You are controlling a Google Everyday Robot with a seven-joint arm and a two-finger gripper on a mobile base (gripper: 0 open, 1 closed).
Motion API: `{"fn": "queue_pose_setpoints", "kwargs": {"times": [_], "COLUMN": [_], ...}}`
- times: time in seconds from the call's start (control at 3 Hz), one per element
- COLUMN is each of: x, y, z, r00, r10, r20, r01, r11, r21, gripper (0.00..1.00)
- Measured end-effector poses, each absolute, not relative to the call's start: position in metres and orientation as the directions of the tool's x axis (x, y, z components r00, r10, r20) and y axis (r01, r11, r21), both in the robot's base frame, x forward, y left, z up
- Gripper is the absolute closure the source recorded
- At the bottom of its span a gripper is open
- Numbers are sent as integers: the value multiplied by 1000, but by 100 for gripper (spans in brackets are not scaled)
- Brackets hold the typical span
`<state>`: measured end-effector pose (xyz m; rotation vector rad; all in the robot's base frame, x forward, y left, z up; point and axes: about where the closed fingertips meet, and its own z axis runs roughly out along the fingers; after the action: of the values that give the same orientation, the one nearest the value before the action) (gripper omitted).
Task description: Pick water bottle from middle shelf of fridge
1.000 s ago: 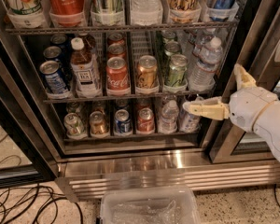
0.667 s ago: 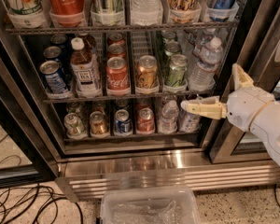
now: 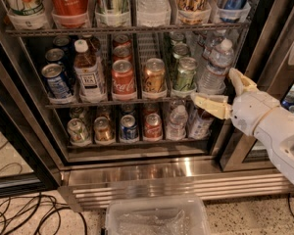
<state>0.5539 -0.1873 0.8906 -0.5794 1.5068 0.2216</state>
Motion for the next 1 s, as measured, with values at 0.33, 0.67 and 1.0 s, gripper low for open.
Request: {"fn": "queue_pose_setpoints", "kwargs": {"times": [0.33,0.67,1.0], "x": [557,556,555], "y": [-191,-202,-211], "z": [892,895,895], "r00": [90,100,101], "r10": [-210,-215,-211], "r20": [-974,-971,-972], "r01": [-456,-409,-379], "r11": [861,881,895], "r21": [-227,-237,-234], "gripper": [18,18,19]}}
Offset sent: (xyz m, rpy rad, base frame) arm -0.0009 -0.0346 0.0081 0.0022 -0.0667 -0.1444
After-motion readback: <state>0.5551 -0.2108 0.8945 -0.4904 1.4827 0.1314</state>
